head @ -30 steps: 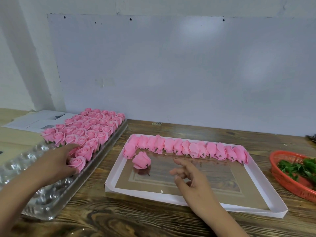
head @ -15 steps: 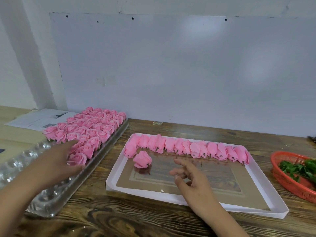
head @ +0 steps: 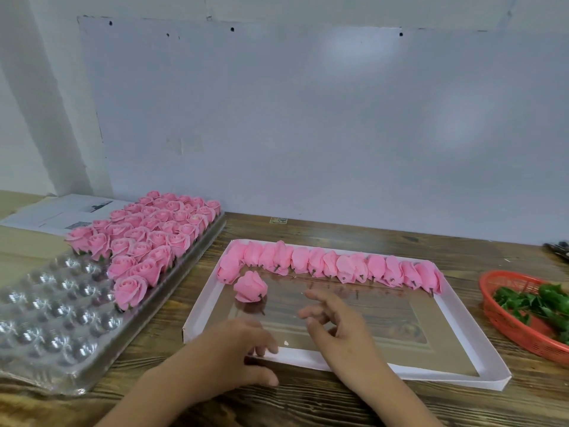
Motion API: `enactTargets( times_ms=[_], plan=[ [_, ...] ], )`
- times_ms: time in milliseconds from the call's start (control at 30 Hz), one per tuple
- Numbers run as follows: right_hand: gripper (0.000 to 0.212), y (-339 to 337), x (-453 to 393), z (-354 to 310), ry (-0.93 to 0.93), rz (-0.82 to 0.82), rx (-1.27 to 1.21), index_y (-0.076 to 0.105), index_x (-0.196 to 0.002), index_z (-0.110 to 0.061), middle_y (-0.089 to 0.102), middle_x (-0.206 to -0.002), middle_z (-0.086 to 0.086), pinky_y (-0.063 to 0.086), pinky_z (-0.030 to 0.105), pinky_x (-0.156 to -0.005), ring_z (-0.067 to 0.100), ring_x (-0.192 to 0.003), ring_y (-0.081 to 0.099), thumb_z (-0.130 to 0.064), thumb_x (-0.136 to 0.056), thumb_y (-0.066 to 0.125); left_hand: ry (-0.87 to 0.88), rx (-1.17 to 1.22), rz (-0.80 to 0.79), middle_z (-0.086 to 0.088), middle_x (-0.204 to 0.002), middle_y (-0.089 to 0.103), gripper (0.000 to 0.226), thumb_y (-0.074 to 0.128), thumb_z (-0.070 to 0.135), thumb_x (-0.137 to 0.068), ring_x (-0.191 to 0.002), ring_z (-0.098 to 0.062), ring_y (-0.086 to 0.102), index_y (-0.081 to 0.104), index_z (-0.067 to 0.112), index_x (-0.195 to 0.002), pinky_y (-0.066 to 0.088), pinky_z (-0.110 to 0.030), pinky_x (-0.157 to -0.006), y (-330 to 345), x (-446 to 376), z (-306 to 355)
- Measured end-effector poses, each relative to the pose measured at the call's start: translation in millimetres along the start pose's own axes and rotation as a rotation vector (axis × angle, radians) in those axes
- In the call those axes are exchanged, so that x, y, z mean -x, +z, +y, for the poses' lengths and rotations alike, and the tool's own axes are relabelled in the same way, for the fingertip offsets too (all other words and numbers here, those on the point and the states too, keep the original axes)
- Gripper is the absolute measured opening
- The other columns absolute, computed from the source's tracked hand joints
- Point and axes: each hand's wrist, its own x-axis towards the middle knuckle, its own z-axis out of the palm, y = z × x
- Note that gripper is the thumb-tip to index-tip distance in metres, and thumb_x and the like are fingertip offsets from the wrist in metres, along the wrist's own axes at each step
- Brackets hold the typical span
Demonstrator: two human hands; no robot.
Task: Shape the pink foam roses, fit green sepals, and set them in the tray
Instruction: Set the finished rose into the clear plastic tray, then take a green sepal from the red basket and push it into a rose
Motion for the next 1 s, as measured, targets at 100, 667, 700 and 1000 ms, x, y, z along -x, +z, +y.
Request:
enactTargets(
  times_ms=[100,667,700,1000],
  plan=[
    [0.037,3,-3,0,-0.009,0.023,-0.022,0.058,-0.11,-0.034,0.072,-0.091,-0.009,0.041,0.01,-0.072,0.001,-0.081,0.06,-0.003,-0.09,0.061,0.057,-0.121,0.104,0.02,-0.1,0.055,0.036,0.05,0.058,-0.094,-0.095,0.002,0.053,0.069,0.031,-0.107,0.046,-0.022,-0.088,12,-2,-4],
    [0.038,73,-89,-16,0.033,-0.227,0.406,0.044,-0.086,-0.028,0.049,-0.081,-0.011,0.031,0.018,-0.054,0.002,-0.068,0.045,-0.031,-0.074,0.08,0.214,-0.161,0.39,0.015,-0.094,0.07,0.029,0.051,0.046,-0.093,-0.09,-0.006,0.063,0.074,0.031,-0.102,0.053,-0.023,-0.068,22,4,2],
    [0.035,77,-90,-15,0.019,-0.218,0.415,0.043,-0.082,-0.028,0.046,-0.079,-0.012,0.03,0.017,-0.053,0.001,-0.066,0.043,-0.028,-0.076,0.077,0.22,-0.155,0.391,0.014,-0.092,0.07,0.027,0.052,0.045,-0.093,-0.088,-0.007,0.064,0.074,0.031,-0.101,0.053,-0.024,-0.067,22,4,3],
    [0.019,63,-84,-20,0.105,0.0,0.096,0.051,-0.075,-0.026,0.059,-0.06,-0.012,0.04,0.01,-0.056,-0.001,-0.058,0.054,-0.024,-0.081,0.069,0.211,-0.143,0.401,0.018,-0.086,0.066,0.026,0.056,0.053,-0.091,-0.083,-0.001,0.062,0.072,0.033,-0.089,0.056,-0.026,-0.063,26,4,-3]
  ],
)
